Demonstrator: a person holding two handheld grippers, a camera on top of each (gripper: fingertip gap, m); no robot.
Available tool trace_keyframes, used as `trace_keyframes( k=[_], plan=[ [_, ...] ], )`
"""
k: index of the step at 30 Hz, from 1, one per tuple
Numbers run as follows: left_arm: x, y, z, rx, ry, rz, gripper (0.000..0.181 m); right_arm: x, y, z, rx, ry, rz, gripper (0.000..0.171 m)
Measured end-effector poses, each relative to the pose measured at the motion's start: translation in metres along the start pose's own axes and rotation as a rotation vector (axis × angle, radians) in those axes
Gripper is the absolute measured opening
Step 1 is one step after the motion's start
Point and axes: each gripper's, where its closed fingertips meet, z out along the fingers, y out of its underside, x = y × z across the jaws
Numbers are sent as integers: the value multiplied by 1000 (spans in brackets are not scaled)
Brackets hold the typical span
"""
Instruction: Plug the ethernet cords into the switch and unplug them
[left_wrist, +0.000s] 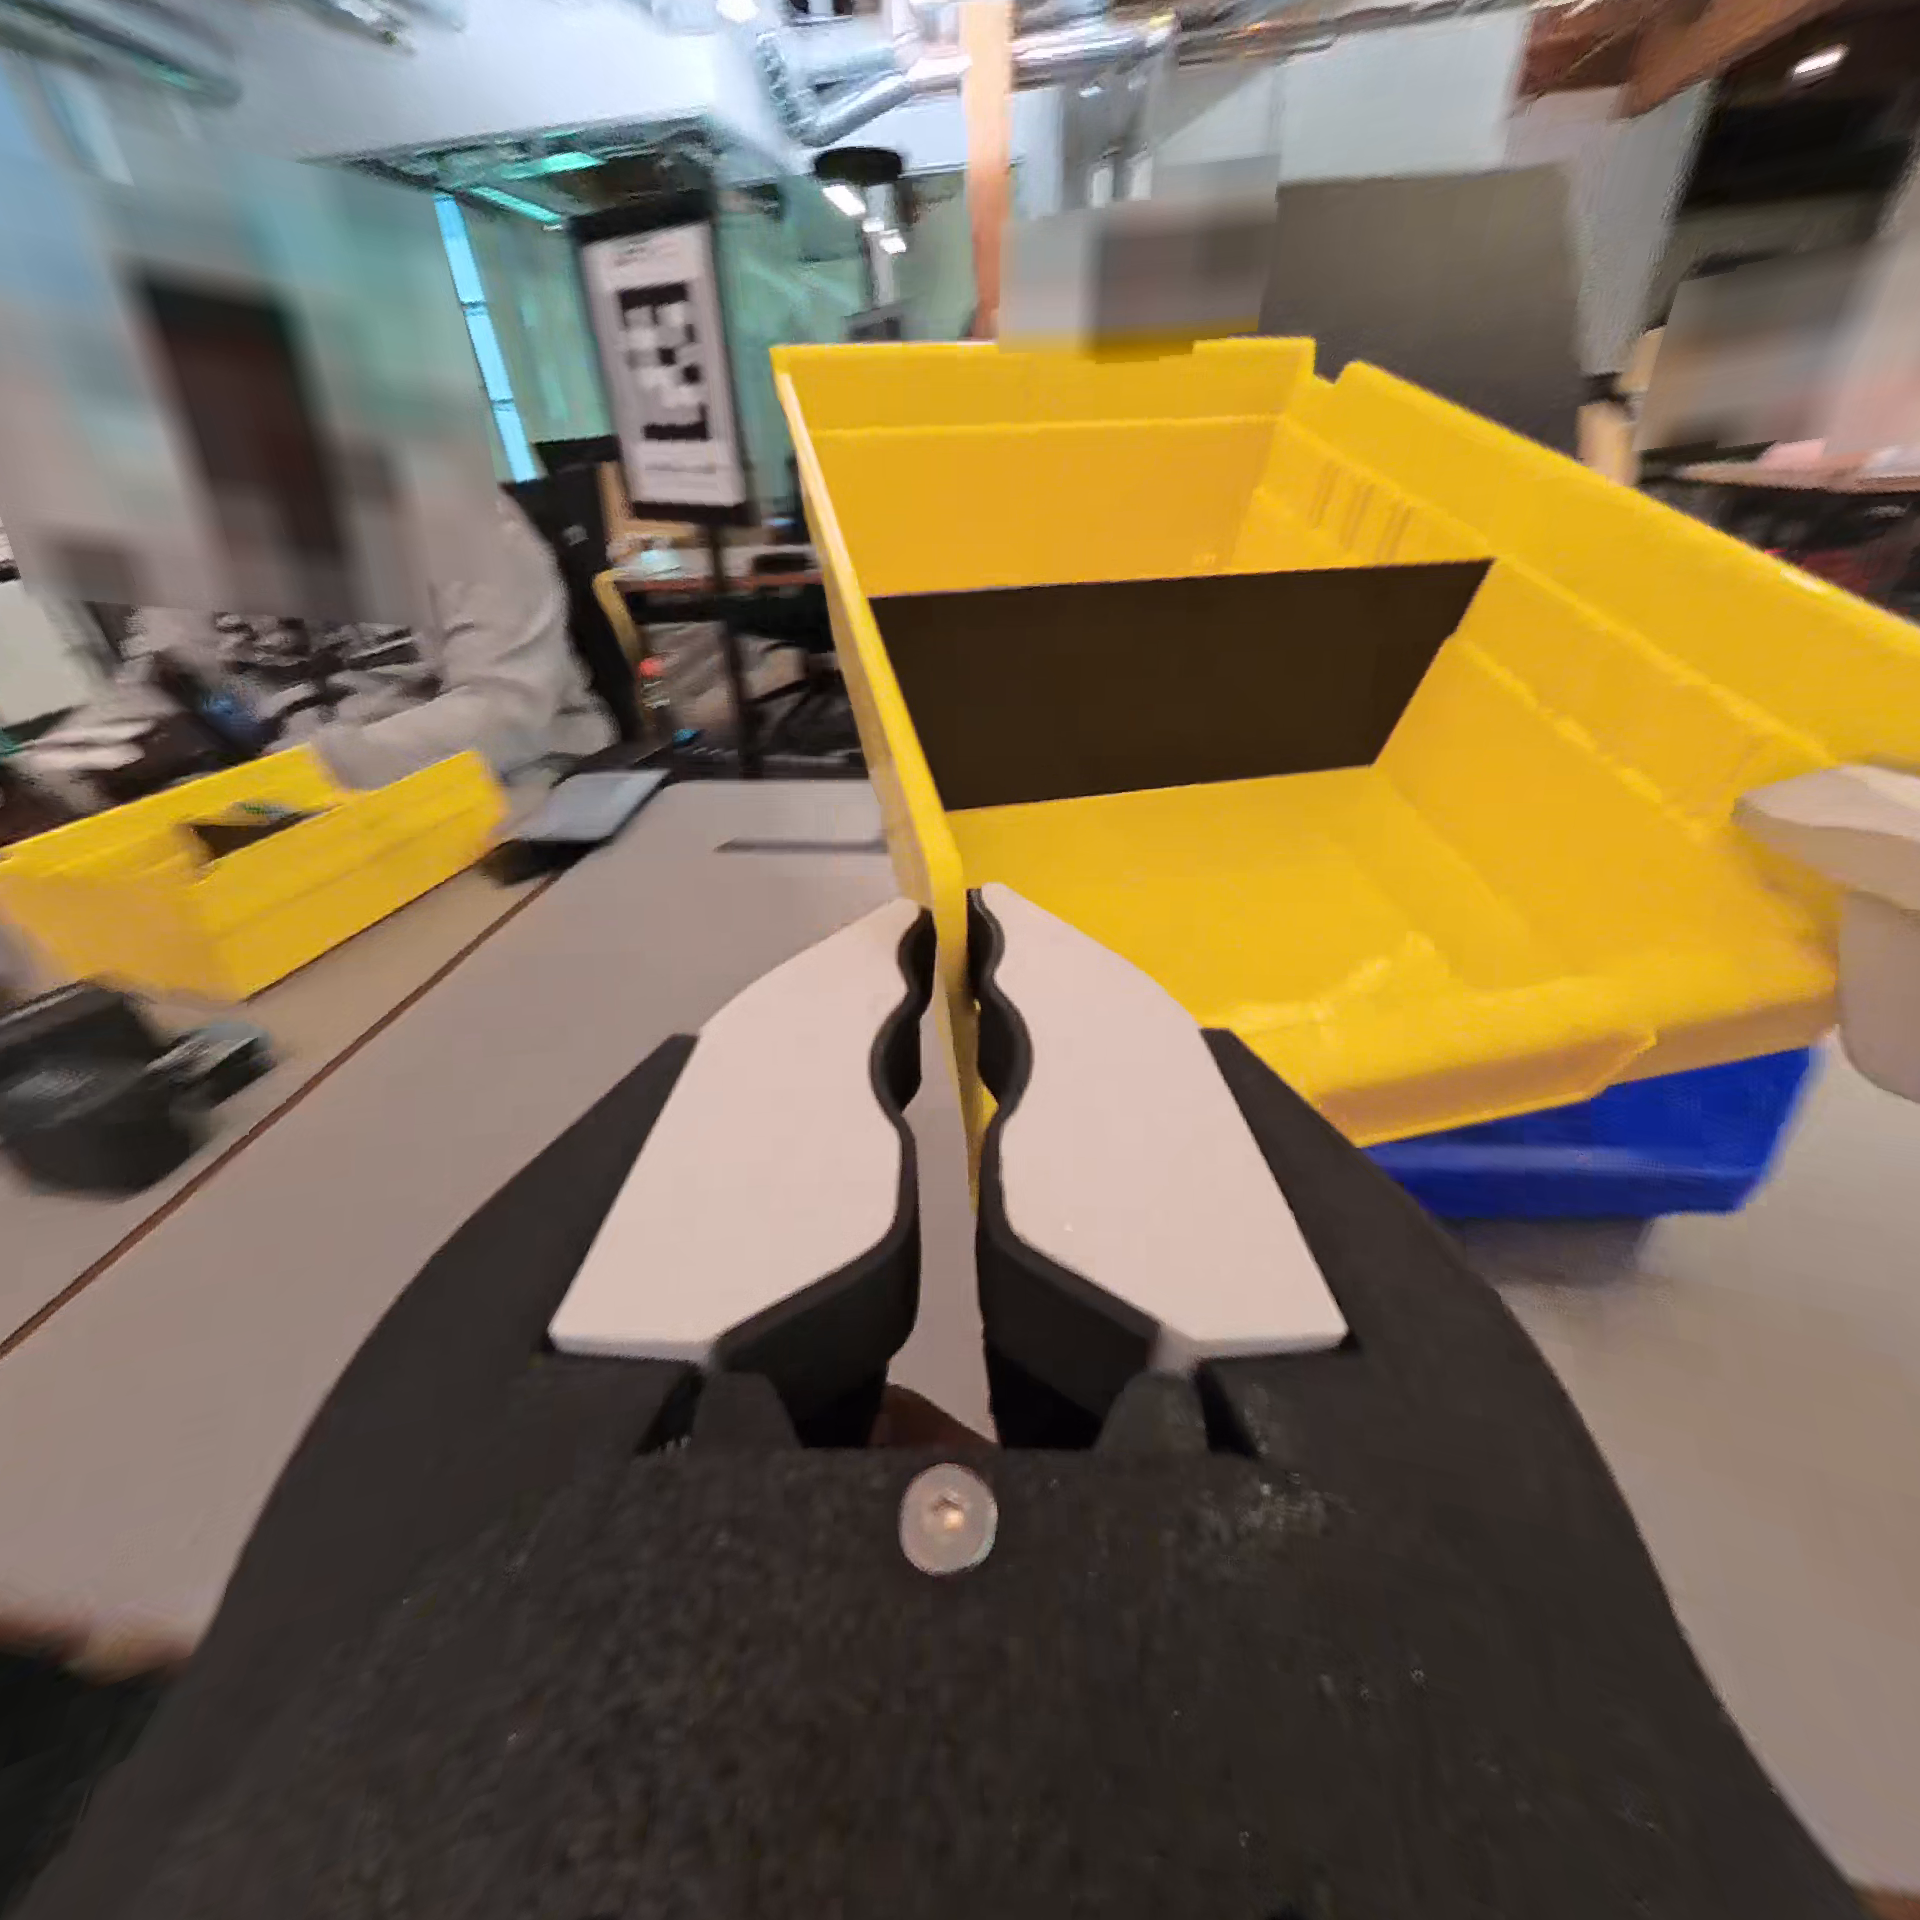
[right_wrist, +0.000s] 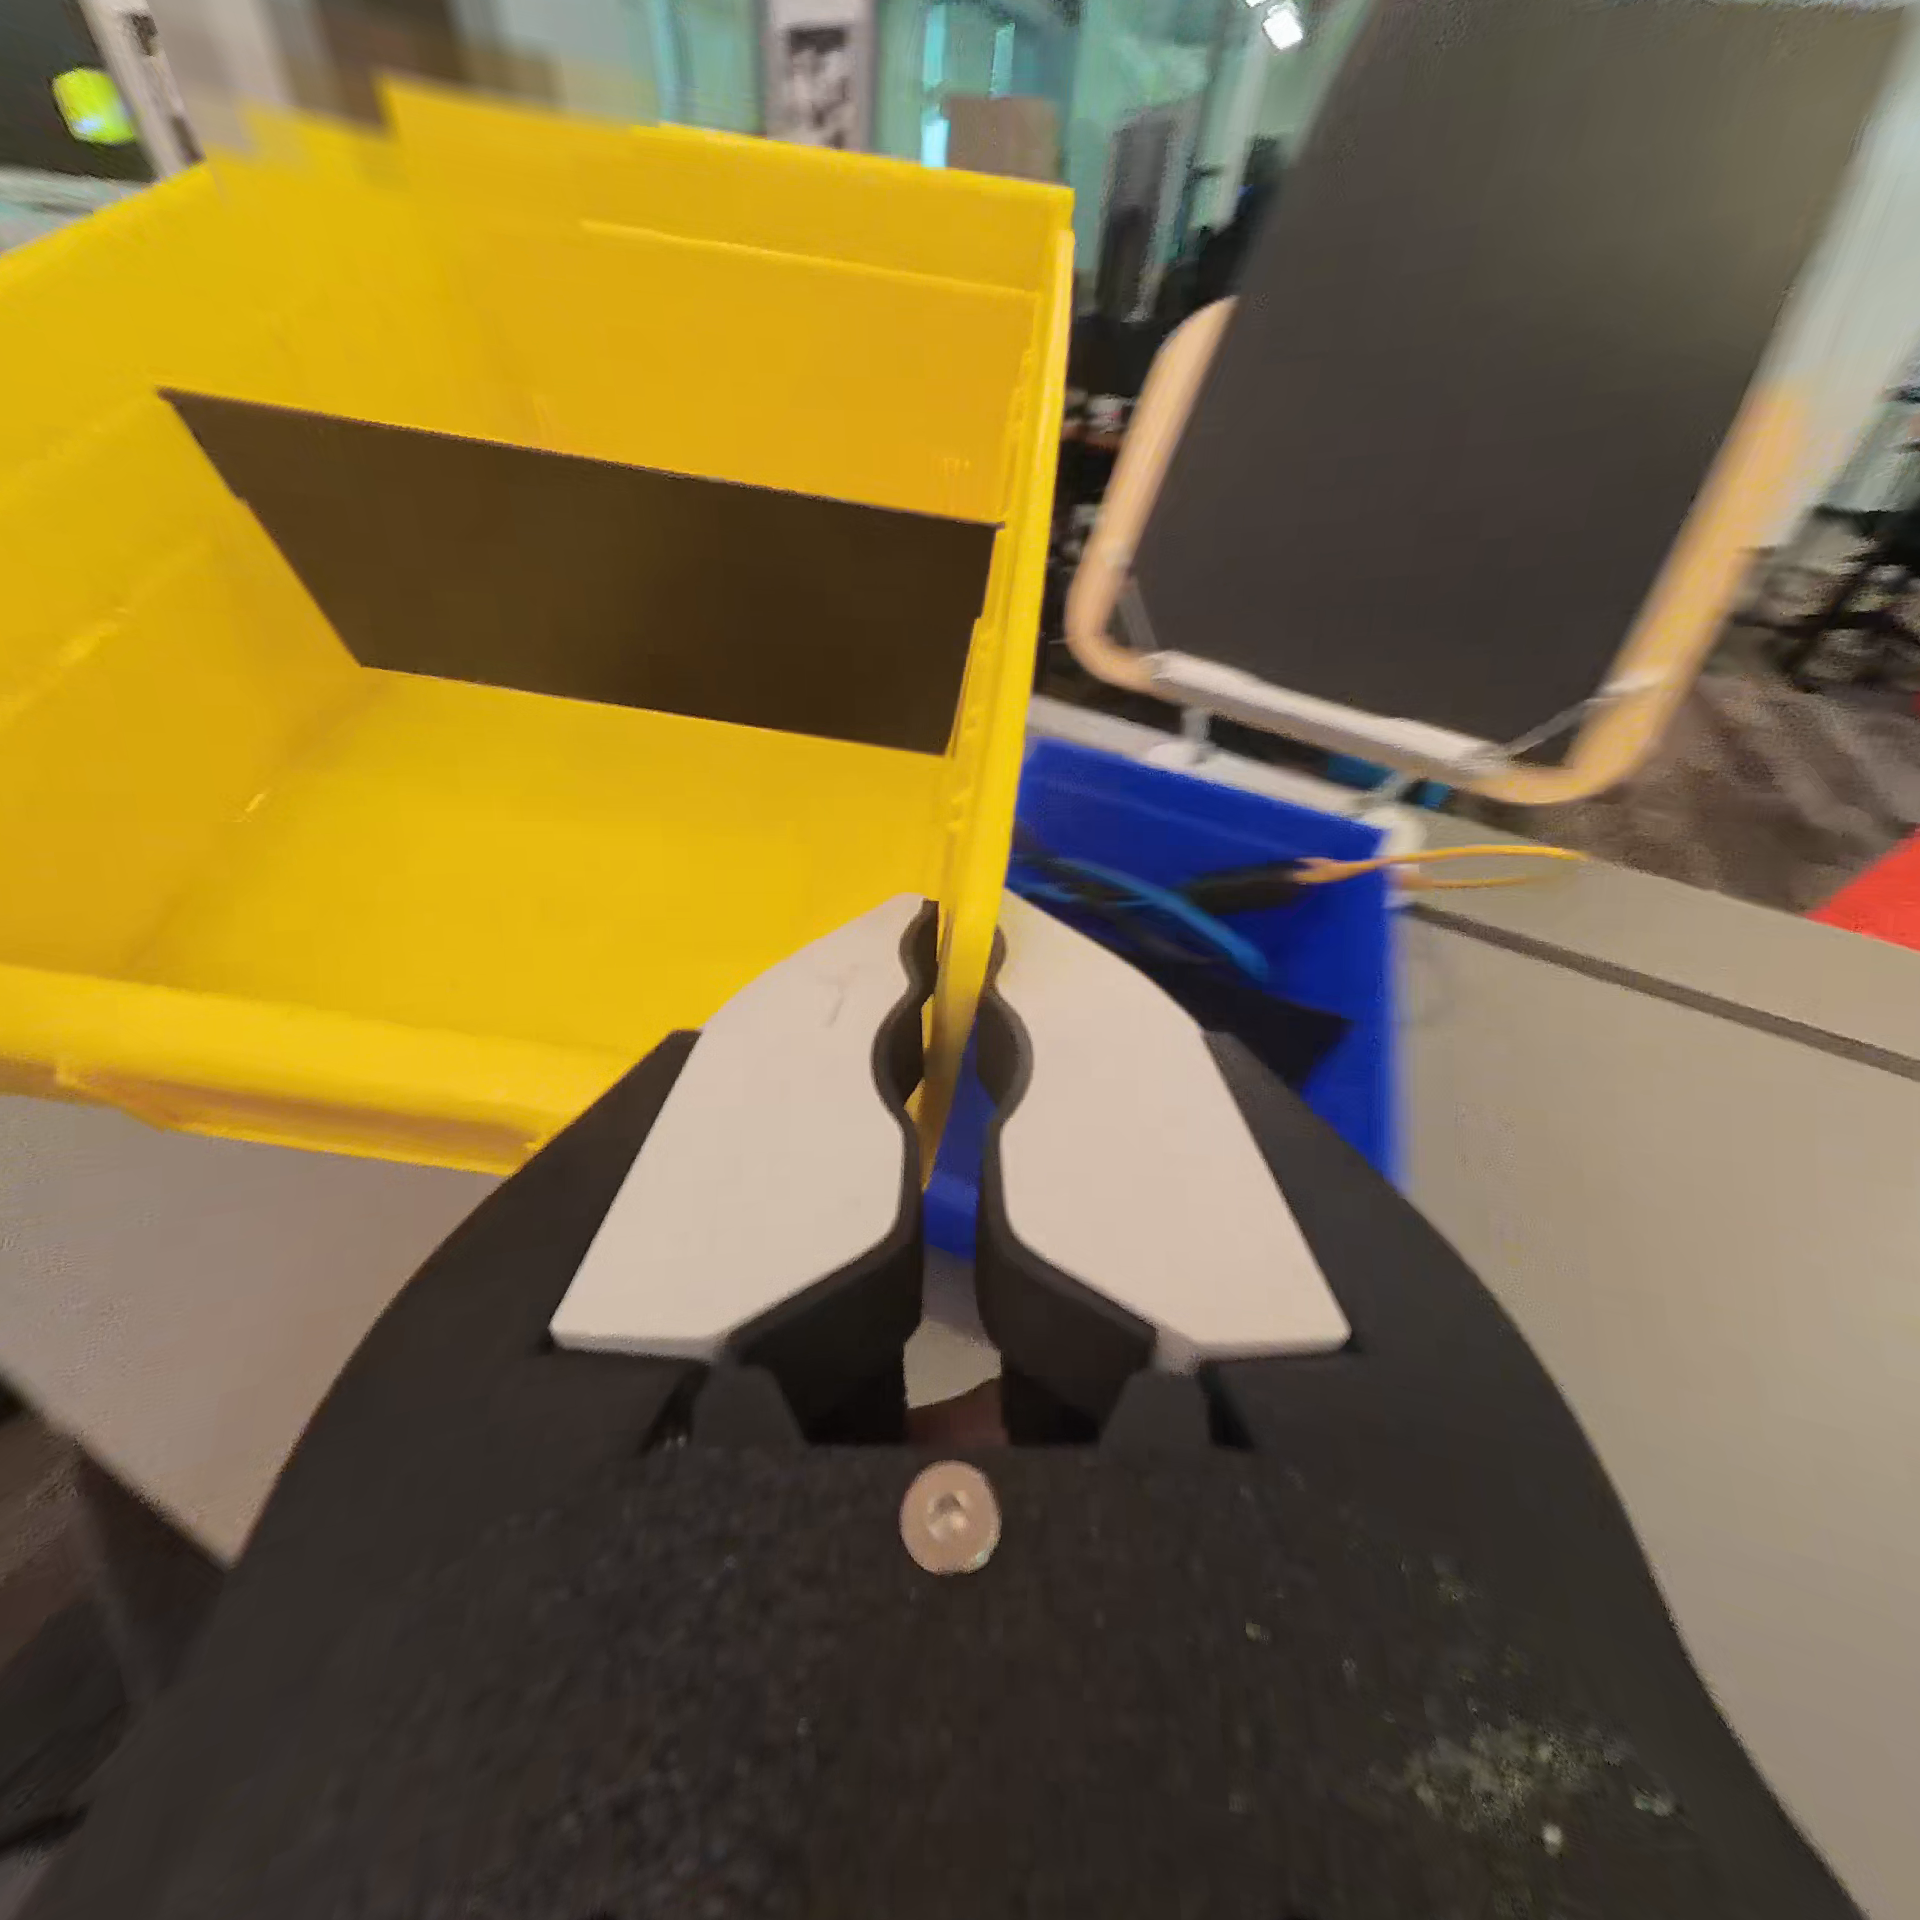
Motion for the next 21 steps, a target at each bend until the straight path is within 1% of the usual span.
trace_keyframes(
  k=[3,6,8,11,12,14,17,19,21],
  plan=[
    [87,-29,43,18,159,-21,4,93,-11,-24,16,144,33,5],
    [188,-39,77,45,253,30,3,194,10,-41,-100,291,-15,6],
    [259,-26,97,15,321,39,3,260,38,-53,-155,356,67,6],
    [354,18,117,-77,419,66,4,341,93,-75,-245,453,154,4],
    [378,34,119,-112,439,72,3,360,112,-82,-282,465,157,4],
    [411,62,117,-172,462,58,4,384,146,-92,-329,436,193,4],
    [443,96,109,-231,493,109,5,404,194,-100,-399,395,244,4],
    [455,124,104,-319,528,99,6,415,205,-105,-384,407,181,4],
    [468,146,95,-386,611,85,7,424,218,-112,-443,436,156,4]
  ],
)
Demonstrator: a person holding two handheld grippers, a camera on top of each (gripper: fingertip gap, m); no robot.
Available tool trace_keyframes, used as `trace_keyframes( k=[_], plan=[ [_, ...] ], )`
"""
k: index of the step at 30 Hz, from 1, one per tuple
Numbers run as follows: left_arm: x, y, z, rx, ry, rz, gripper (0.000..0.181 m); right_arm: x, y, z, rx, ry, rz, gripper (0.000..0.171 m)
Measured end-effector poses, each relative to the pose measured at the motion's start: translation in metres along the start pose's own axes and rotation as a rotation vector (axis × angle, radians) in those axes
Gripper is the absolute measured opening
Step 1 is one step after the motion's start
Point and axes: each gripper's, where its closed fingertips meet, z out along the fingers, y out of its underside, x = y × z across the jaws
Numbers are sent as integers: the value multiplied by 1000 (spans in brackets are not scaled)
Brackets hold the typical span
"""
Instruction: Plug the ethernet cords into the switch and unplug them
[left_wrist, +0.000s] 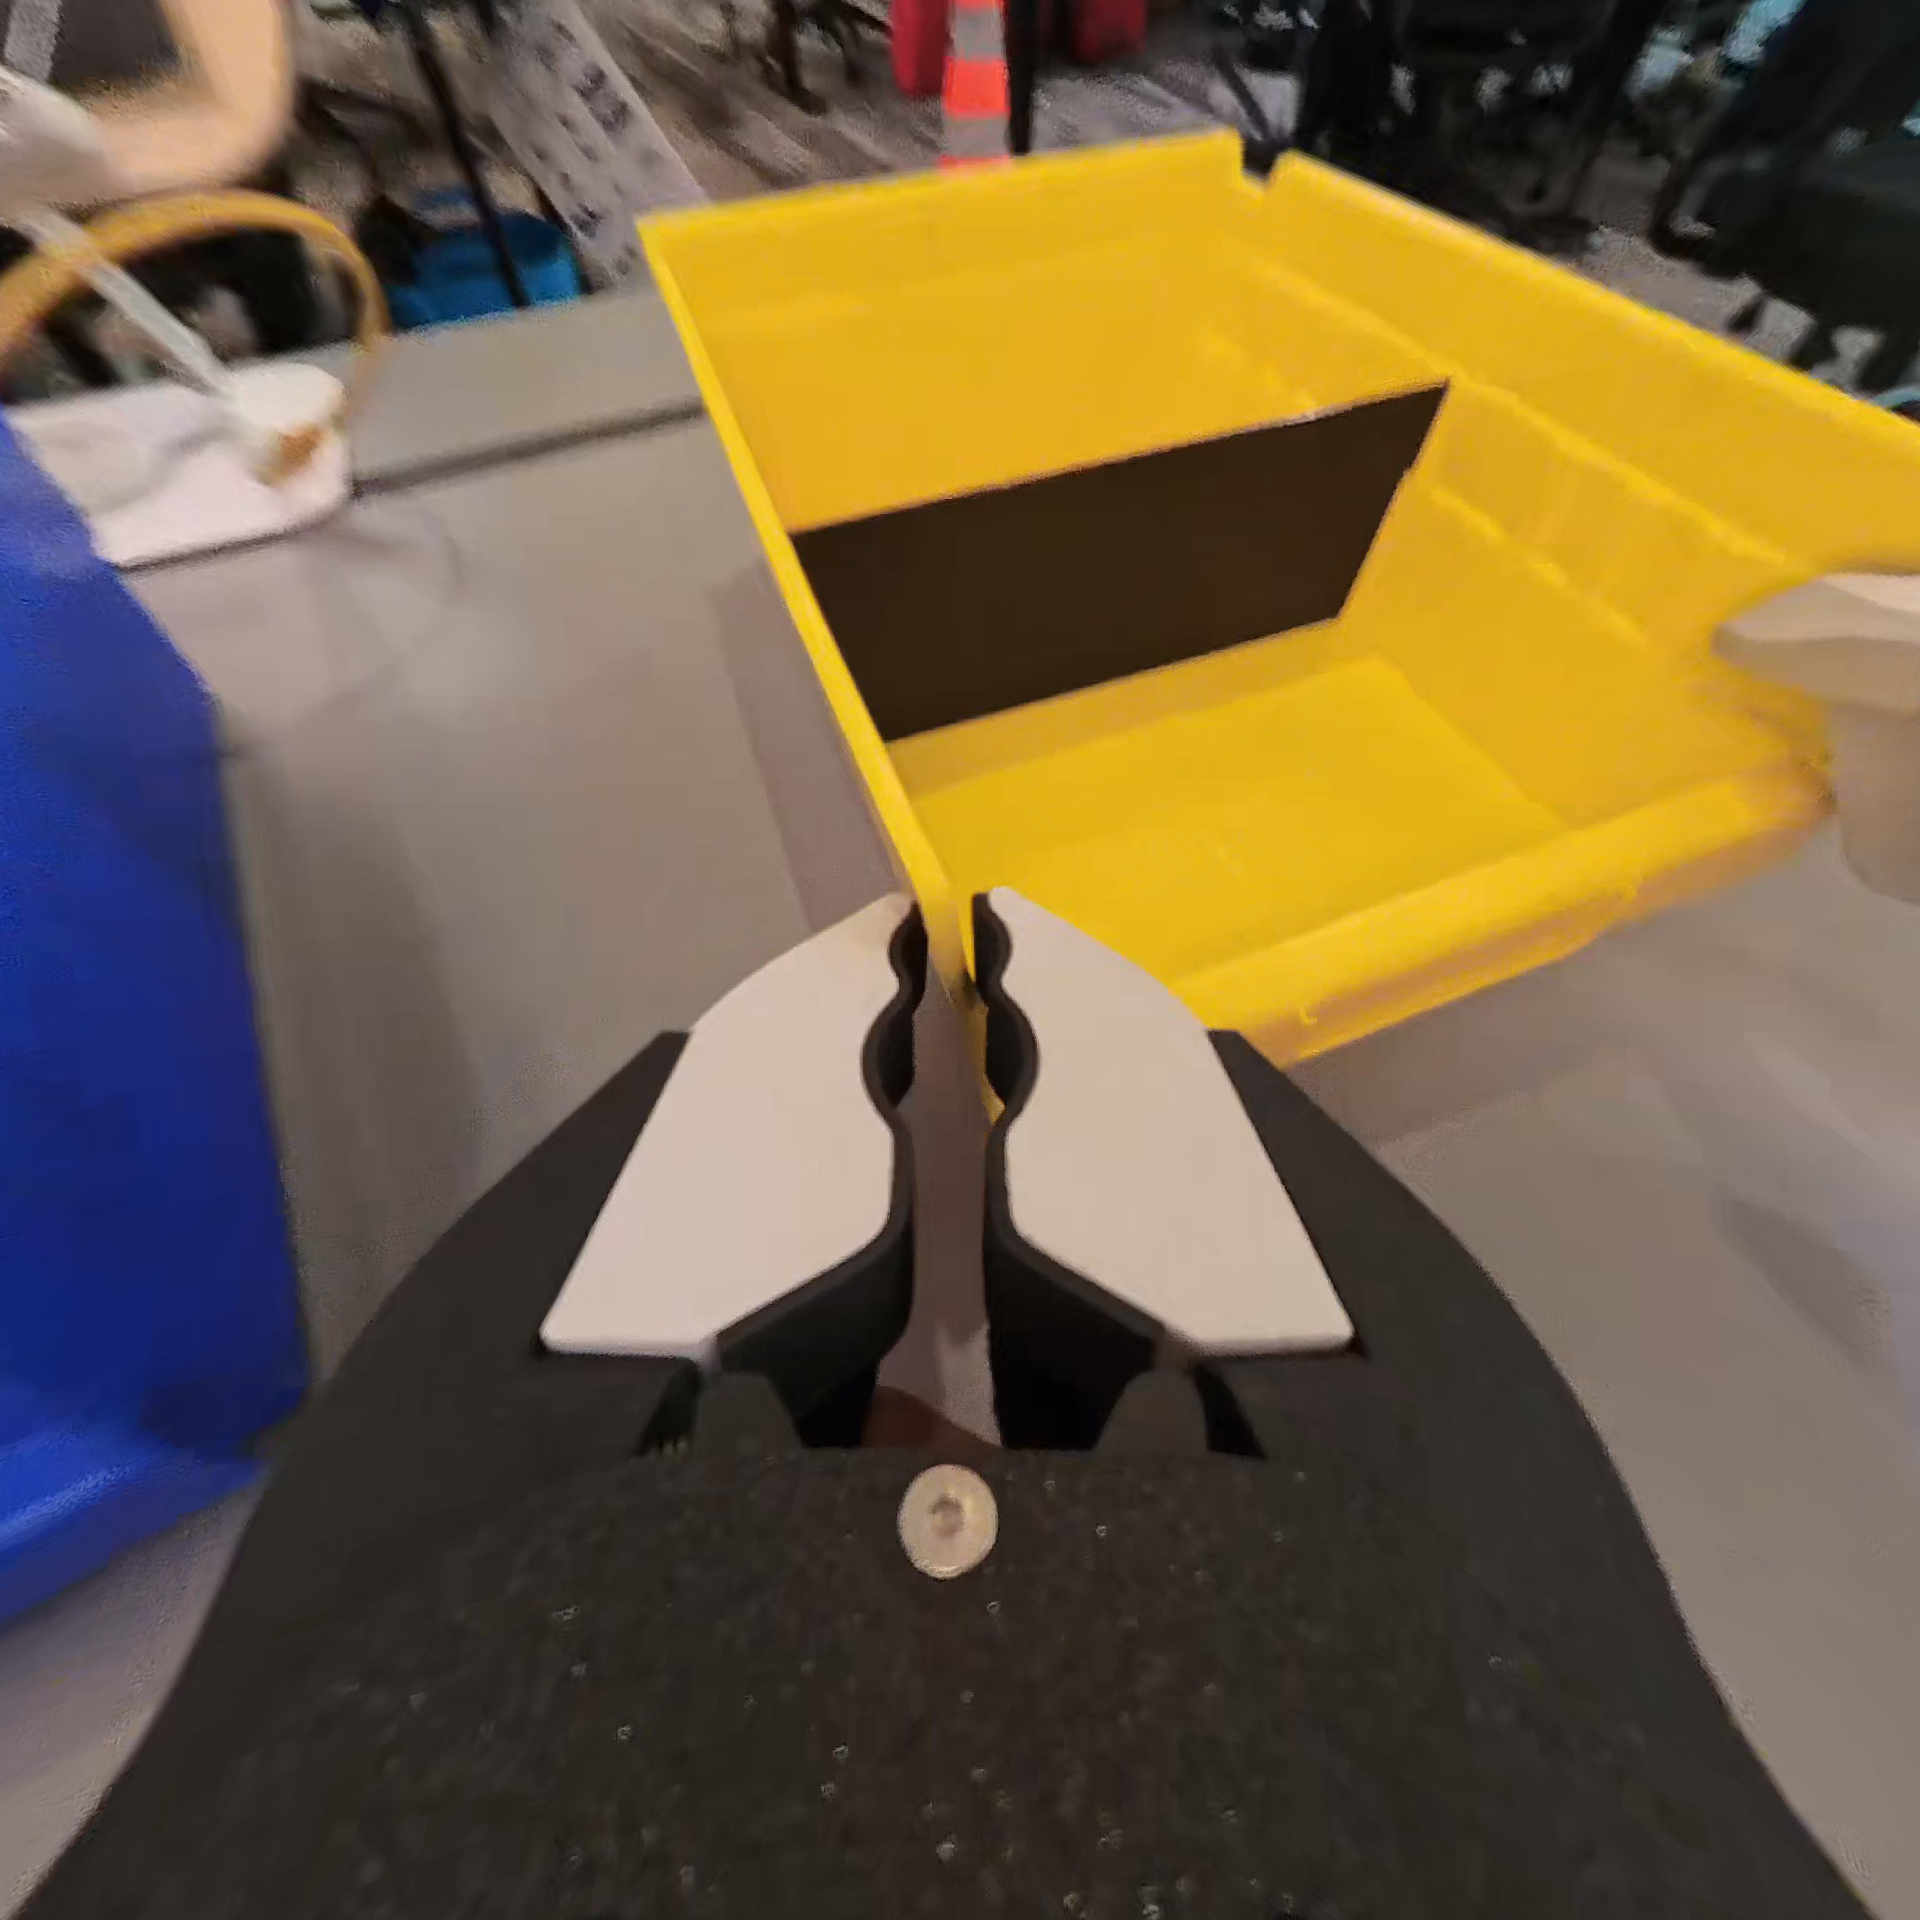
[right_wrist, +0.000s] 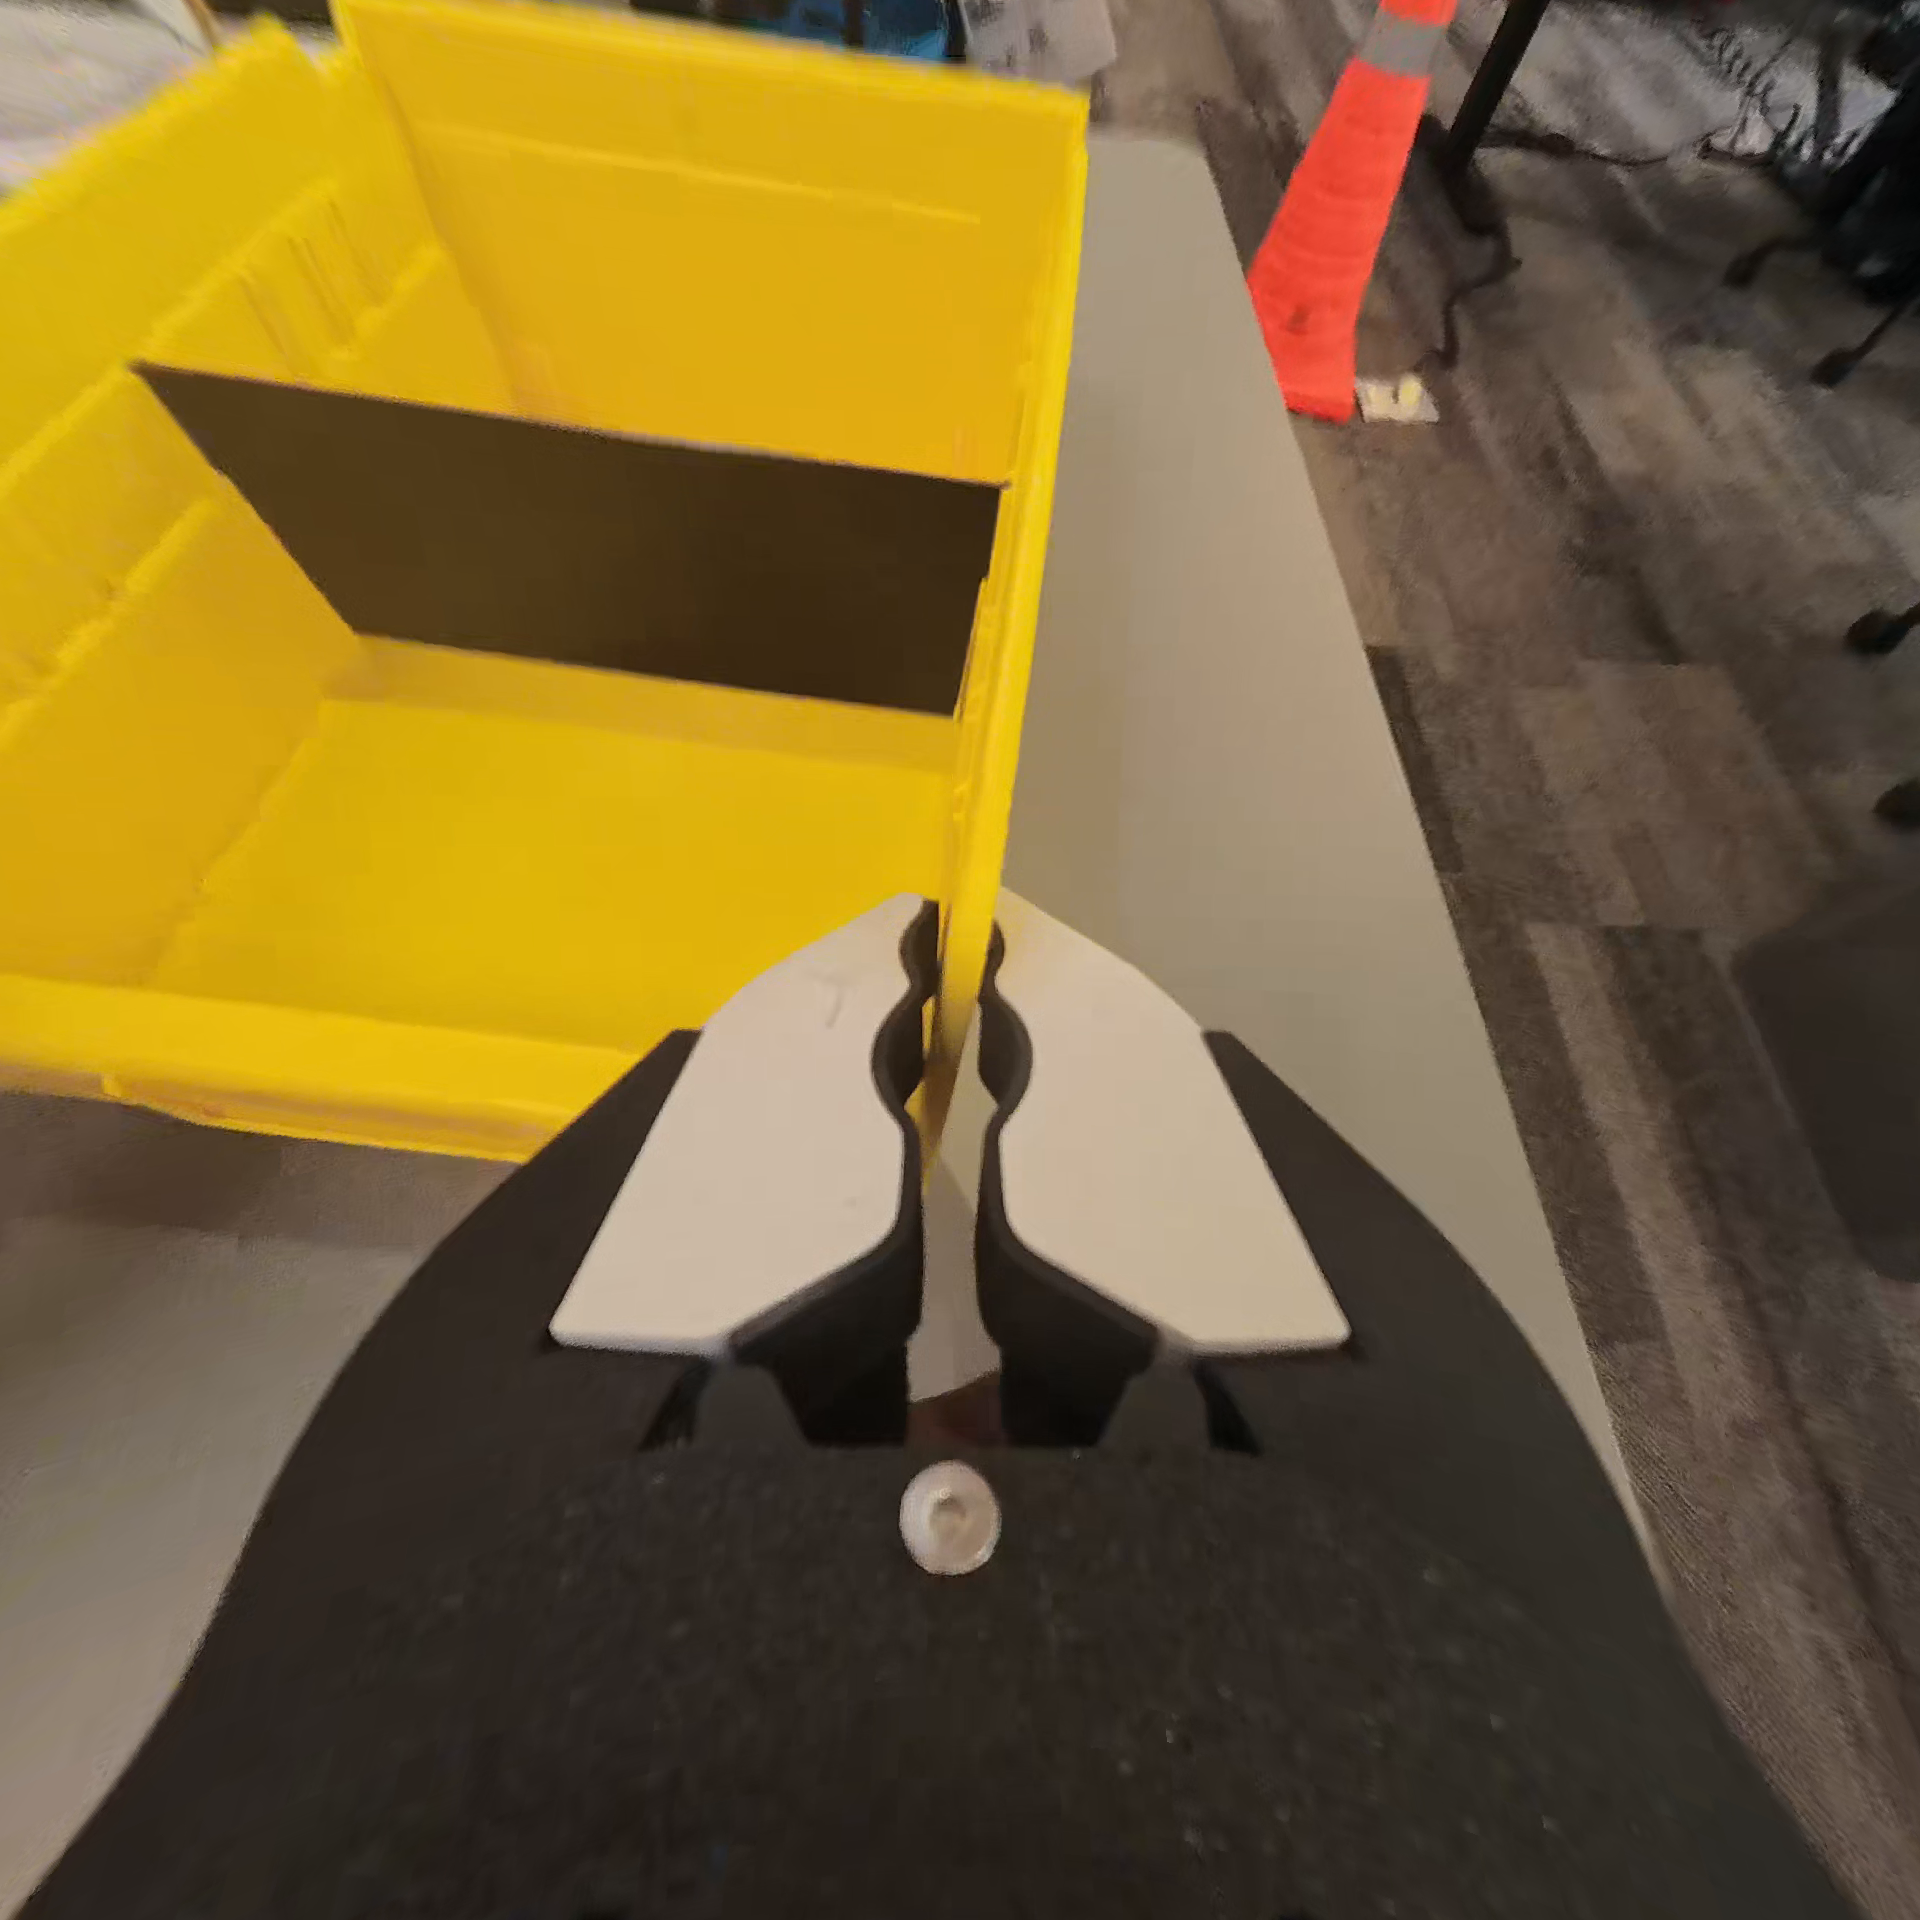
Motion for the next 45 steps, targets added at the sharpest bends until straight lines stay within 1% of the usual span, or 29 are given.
trace_keyframes(
  k=[1,3,6,7,8,10,12,14,16,18,20,22,23,24,25,27,28,29,30,31,32,33,35,38,40,43,45],
  plan=[
    [5,4,2,-1,26,2,10,3,9,2,-41,7,-13,5],
    [9,2,0,23,46,33,12,5,7,3,-2,-11,-6,5],
    [29,1,-7,4,182,20,18,22,6,9,-5,39,84,7],
    [33,-2,-12,11,212,24,22,26,5,9,-8,49,116,9],
    [33,-5,-18,22,224,37,31,28,2,8,-1,48,144,13],
    [22,-14,-36,42,216,106,42,33,-7,0,30,55,169,27],
    [-7,-25,-64,82,195,165,42,39,-25,-17,86,81,184,31],
    [-45,-34,-99,121,200,150,45,32,-50,-37,157,70,181,36],
    [-97,-32,-131,122,160,92,48,2,-78,-55,226,0,123,38],
    [-158,-18,-157,103,48,37,48,-42,-101,-68,261,-59,26,39],
    [-216,2,-180,75,-92,-3,48,-99,-112,-72,258,-130,-72,38],
    [-257,16,-198,97,-211,-41,48,-175,-108,-70,228,-277,-135,41],
    [-272,22,-202,116,-255,-58,47,-215,-100,-68,203,-366,-148,47],
    [-280,29,-200,116,-266,-64,47,-252,-92,-65,190,-431,-142,52],
    [-285,38,-194,87,-262,-61,48,-282,-85,-60,187,-469,-117,51],
    [-292,53,-177,38,-267,-86,51,-325,-62,-42,139,-482,-83,53],
    [-293,54,-167,41,-258,-107,50,-336,-51,-30,118,-438,-89,57],
    [-294,55,-155,34,-248,-120,50,-339,-44,-15,111,-367,-106,57],
    [-296,56,-143,9,-249,-122,49,-338,-40,0,106,-290,-121,49],
    [-298,60,-132,-28,-248,-121,40,-338,-35,14,87,-236,-116,35],
    [-302,65,-123,-67,-258,-126,20,-341,-33,22,61,-235,-77,11],
    [-309,67,-120,-81,-282,-127,5,-339,-34,27,44,-205,15,3],
    [-315,68,-120,-102,-264,-151,5,-341,-37,26,35,-163,13,2],
    [-334,61,-141,-63,-272,-145,4,-365,-42,9,36,-161,51,2],
    [-356,58,-162,-34,-289,-139,3,-391,-52,-2,90,-170,47,2],
    [-401,61,-203,17,-374,-130,3,-447,-68,-17,176,-204,18,2],
    [-433,67,-228,30,-403,-157,3,-487,-74,-24,186,-234,10,2]
  ],
)
